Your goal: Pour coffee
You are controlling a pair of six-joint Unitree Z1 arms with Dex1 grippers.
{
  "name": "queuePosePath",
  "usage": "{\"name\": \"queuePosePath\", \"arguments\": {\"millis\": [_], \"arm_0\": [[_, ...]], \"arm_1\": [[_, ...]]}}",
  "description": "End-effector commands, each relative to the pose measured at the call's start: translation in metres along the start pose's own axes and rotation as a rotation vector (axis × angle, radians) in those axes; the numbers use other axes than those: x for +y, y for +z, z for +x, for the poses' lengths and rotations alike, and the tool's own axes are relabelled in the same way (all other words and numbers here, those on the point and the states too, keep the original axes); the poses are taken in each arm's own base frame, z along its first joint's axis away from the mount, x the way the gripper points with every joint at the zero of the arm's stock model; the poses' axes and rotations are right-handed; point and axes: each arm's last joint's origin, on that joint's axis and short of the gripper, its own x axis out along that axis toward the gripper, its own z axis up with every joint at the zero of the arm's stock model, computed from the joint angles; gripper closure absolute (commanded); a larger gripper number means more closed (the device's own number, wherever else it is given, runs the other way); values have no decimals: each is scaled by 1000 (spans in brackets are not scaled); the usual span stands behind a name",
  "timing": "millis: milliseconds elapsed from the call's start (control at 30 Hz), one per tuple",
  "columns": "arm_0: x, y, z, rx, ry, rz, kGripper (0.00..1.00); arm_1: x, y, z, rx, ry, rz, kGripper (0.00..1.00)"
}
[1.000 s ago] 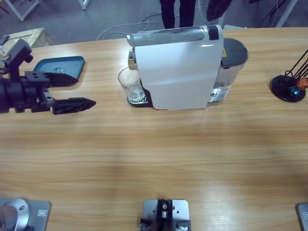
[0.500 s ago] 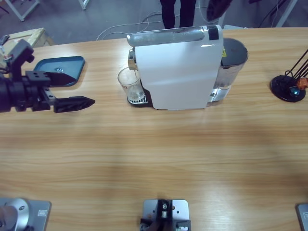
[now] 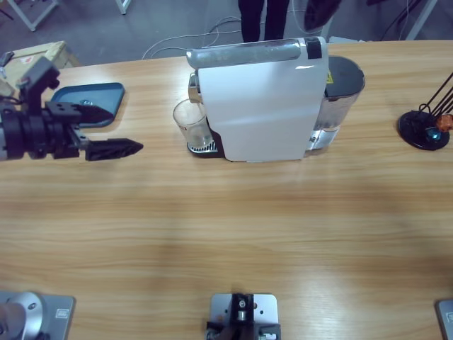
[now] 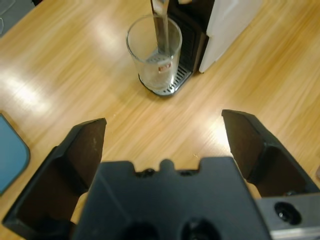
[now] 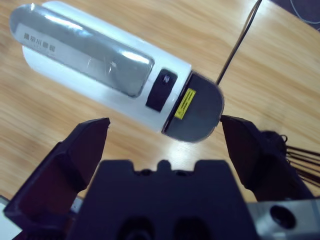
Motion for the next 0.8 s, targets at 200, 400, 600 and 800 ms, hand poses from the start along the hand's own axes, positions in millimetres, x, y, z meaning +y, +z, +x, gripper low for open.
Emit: {"name": "queuePosePath", "arguments": {"millis": [200,400,600,800], "arm_0": [[6,12,15,7,-2,-12,4],[6,14,23,25,-14,-11,4],[6,15,23,24,-13,-7,4],[6,15,26,31,-12,-8,4]], "arm_1": [[-22,-169,-12,-72,65,13,0],[-25,-194,12,-83,69,13,0],[-26,-197,13,-104,69,17,0],[-29,-204,7,-117,80,19,0]]}}
